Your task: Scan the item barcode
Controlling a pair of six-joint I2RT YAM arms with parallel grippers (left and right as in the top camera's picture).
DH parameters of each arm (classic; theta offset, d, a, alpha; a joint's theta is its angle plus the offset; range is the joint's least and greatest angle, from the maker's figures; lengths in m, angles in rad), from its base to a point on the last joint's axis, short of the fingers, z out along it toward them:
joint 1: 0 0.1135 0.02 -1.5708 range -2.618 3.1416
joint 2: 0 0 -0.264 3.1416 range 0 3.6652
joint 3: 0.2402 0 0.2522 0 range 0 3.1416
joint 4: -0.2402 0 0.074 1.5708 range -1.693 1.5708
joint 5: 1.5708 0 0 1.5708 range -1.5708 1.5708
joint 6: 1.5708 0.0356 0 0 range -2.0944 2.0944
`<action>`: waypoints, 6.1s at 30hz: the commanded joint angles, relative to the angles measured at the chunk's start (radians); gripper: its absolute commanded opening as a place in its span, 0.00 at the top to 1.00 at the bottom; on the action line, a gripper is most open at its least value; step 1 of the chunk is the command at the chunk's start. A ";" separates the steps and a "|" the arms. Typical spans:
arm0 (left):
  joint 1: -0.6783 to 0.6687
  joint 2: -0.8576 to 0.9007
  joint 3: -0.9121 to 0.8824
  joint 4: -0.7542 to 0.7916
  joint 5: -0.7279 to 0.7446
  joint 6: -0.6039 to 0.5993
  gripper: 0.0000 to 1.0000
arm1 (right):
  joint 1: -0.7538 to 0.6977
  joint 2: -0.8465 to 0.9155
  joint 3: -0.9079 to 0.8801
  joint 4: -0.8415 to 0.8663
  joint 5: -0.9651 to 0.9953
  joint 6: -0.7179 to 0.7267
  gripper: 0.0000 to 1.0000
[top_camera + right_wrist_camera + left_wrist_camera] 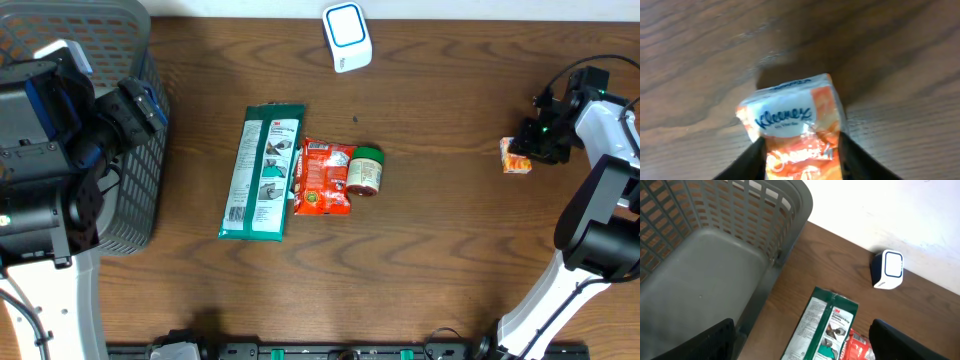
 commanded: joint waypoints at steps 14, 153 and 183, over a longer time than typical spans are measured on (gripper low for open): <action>0.004 0.002 0.000 -0.002 0.006 0.009 0.14 | 0.132 -0.188 0.291 -0.436 -0.269 0.094 0.05; 0.004 0.002 0.000 -0.002 0.006 0.009 0.15 | 0.521 -0.061 0.273 -0.499 -0.041 0.207 0.48; 0.004 0.002 0.000 -0.002 0.006 0.009 0.15 | 0.656 -0.060 0.194 -0.462 0.221 0.373 0.36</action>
